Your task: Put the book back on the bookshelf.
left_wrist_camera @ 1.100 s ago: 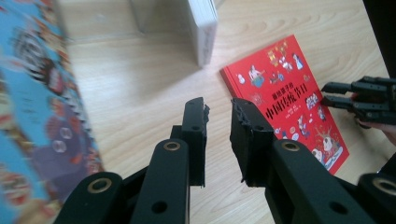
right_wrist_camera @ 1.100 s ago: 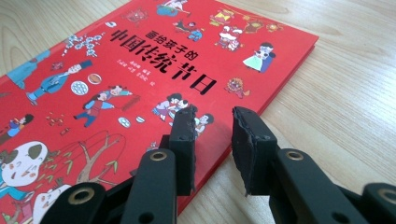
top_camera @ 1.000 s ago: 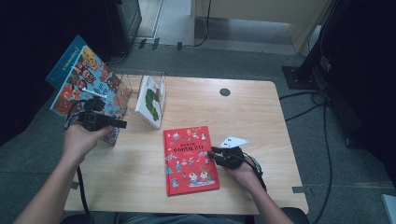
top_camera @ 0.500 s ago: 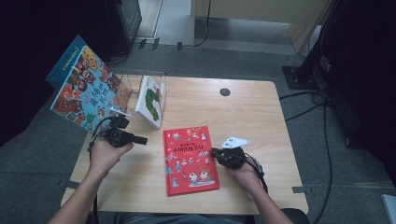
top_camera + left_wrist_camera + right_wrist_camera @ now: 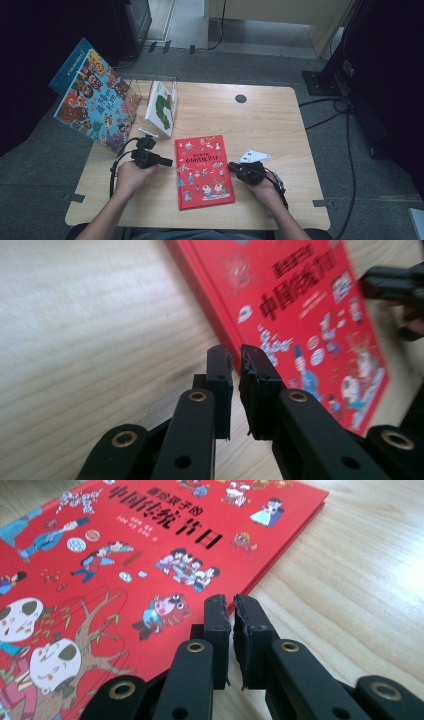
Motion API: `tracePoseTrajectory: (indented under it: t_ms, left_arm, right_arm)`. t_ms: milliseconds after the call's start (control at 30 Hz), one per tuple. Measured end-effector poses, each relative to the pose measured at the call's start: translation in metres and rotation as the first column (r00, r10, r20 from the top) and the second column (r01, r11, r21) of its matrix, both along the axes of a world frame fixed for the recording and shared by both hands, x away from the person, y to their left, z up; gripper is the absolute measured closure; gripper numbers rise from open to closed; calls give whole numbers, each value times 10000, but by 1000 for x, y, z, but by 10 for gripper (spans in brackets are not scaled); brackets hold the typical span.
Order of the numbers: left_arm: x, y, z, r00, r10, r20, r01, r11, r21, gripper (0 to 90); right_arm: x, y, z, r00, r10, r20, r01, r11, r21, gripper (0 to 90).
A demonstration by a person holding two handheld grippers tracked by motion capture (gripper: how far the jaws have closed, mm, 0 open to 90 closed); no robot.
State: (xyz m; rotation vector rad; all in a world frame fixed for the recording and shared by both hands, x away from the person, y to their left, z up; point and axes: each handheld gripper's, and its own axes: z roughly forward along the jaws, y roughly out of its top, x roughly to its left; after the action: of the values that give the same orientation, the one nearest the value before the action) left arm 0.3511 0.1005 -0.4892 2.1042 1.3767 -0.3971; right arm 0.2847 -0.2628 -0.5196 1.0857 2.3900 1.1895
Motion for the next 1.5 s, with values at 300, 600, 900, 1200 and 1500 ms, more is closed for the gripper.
tracePoseTrajectory:
  t_ms: [300, 600, 900, 1200, 1500]
  left_arm:
    - [-4, -10, -11, 10000, -67, 23, 67, 9995, -299, 851]
    - [0, -13, -12, 9998, 151, 120, -143, 9978, -652, 893]
    - [15, -29, -11, 9990, 6, 457, 18, 9986, -531, 900]
    - [23, -27, -15, 9995, -3, 328, 31, 9965, -841, 780]
    - [9, -34, -7, 9955, -485, 819, 544, 9960, -707, 601]
  right_arm:
    - [-7, -1, -3, 10000, -25, -4, 25, 10000, -39, 865]
    - [-5, 0, -3, 9992, -406, -35, 406, 9992, 53, 900]
    - [1, -5, -3, 9948, -1002, 179, 1002, 9950, -29, 900]
    - [6, -13, -1, 9910, -1329, 137, 1329, 9911, 8, 851]
    - [3, -19, 6, 9732, -2001, -1130, 2100, 9741, 844, 705]
